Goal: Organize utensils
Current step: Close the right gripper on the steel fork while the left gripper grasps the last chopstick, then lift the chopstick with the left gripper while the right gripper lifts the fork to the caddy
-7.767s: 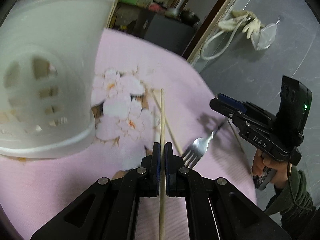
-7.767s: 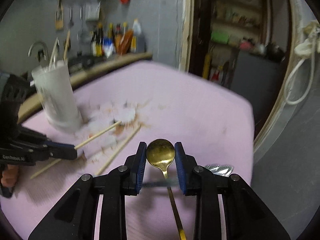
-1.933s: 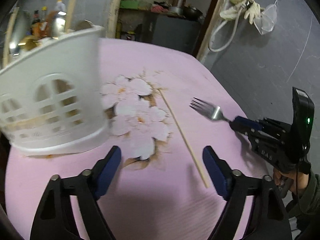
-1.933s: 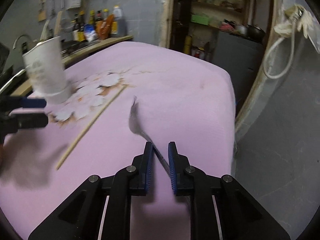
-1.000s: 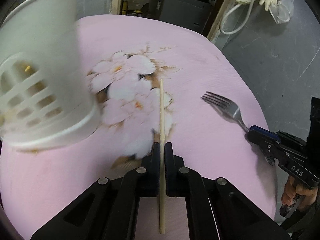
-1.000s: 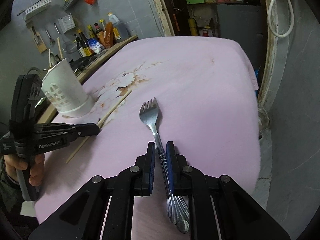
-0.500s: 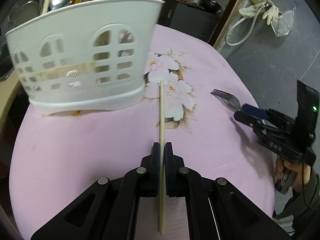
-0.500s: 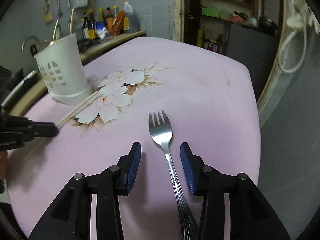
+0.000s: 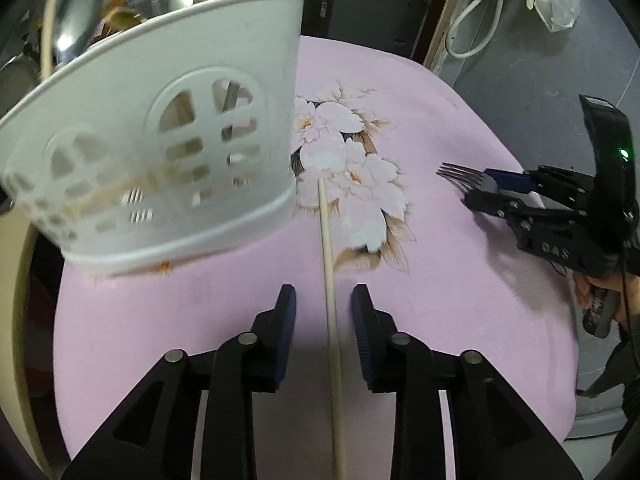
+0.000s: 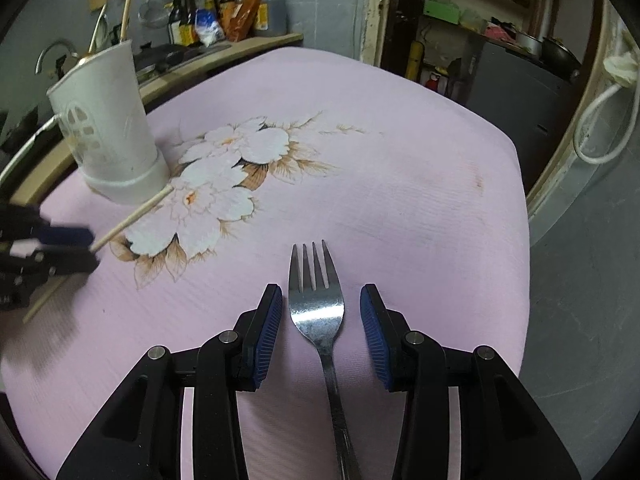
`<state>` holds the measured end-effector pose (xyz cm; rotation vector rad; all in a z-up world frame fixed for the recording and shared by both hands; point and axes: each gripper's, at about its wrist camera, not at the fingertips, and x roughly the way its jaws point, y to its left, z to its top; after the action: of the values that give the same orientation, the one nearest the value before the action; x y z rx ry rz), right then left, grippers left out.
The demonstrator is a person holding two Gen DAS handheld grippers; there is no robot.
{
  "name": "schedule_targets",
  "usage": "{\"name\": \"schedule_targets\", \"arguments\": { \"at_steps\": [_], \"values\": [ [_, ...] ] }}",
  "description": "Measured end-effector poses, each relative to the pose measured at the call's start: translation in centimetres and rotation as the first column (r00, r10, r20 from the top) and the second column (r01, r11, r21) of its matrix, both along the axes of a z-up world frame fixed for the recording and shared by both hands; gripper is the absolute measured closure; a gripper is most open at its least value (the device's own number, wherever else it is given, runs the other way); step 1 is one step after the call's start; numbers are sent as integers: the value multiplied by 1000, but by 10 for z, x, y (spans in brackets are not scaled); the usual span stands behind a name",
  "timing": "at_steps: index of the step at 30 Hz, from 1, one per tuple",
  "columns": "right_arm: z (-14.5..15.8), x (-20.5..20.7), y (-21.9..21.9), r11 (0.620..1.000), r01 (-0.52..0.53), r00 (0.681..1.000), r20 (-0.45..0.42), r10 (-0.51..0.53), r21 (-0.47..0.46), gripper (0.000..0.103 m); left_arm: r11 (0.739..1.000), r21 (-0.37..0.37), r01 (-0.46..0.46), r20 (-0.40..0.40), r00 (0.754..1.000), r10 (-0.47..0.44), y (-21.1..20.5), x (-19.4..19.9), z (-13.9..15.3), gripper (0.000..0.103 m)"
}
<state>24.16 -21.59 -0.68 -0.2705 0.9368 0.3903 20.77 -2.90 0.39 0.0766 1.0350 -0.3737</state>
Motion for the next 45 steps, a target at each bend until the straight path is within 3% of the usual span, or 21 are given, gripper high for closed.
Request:
{"name": "schedule_targets", "arguments": {
  "at_steps": [9, 11, 14, 18, 23, 26, 28, 31, 36, 38, 39, 45],
  "values": [
    [0, 13, 6, 999, -25, 997, -75, 22, -39, 62, 998, -62, -22, -96, 995, 16, 6, 35, -6, 79],
    [-1, 13, 8, 998, -31, 997, -79, 26, -61, 64, 998, -58, -22, -103, 995, 16, 5, 38, -7, 85],
    [-1, 11, 12, 991, -42, 997, -64, 34, -127, 77, 998, -58, -16, -111, 994, 10, 4, 39, -6, 98],
    [1, 11, 8, 992, -34, 997, -68, 26, -120, 82, 997, -73, -39, -101, 994, 32, 7, 36, -5, 101],
    [5, 12, -8, 1000, 3, 996, -90, -2, 8, 82, 993, -104, -47, -71, 997, 39, 13, 25, -3, 101],
    [5, 6, -4, 1000, -23, 997, -72, 23, -3, 78, 995, -89, -34, -51, 998, 30, 12, 18, -2, 101],
    [5, 3, -1, 999, -39, 997, -72, 38, -5, 68, 996, -83, -30, -46, 999, 26, 12, 15, -2, 101],
    [5, 1, 4, 998, -58, 995, -86, 57, -6, 65, 996, -80, -30, -48, 999, 26, 15, 15, -2, 101],
    [1, 0, 12, 995, -64, 996, -71, 59, -73, 69, 997, -76, -33, -56, 998, 29, 9, 17, 0, 101],
    [-1, -6, 18, 987, -75, 997, -37, 70, -143, 80, 997, -71, -33, -55, 998, 29, 10, 17, 2, 101],
    [-2, -8, 20, 983, -76, 997, -20, 73, -169, 80, 997, -72, -34, -51, 998, 31, 10, 16, 3, 101],
    [11, -18, 8, 998, -55, 998, 37, 56, -32, 81, 990, -142, -14, 43, 999, 20, 7, 3, 13, 101]
  ]
}}
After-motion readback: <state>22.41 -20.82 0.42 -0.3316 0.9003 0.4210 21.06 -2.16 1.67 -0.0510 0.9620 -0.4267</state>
